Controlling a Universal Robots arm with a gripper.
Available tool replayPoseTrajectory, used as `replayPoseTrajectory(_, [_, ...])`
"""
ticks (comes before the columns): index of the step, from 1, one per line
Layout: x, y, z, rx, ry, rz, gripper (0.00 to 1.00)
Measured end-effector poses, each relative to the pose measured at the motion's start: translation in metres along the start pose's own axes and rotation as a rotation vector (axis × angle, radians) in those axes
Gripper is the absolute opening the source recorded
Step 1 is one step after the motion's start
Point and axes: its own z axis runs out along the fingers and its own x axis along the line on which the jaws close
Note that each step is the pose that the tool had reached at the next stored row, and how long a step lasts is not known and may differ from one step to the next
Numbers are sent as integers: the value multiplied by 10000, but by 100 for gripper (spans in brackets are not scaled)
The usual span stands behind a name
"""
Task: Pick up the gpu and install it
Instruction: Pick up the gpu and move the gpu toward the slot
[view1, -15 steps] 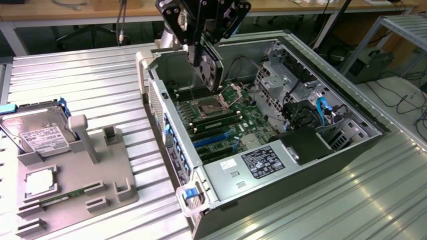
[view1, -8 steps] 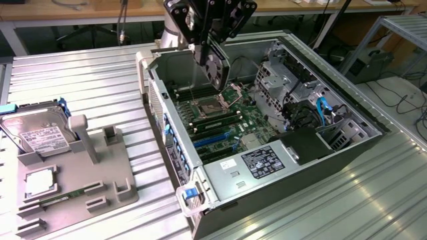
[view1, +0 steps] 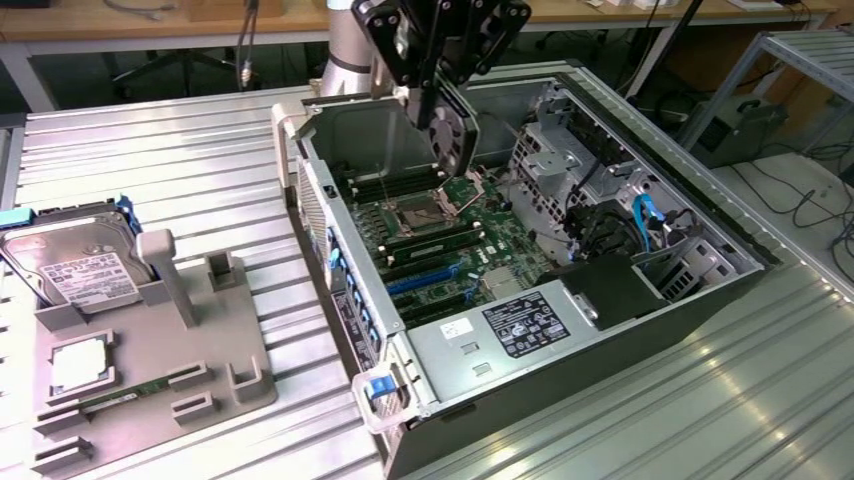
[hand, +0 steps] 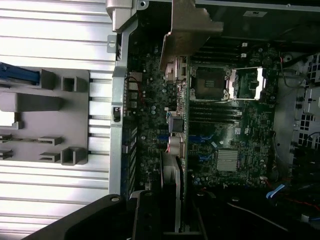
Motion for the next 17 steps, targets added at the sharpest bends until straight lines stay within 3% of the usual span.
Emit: replayPoseTrajectory(17, [-389, -22, 8, 0, 0, -1, 28])
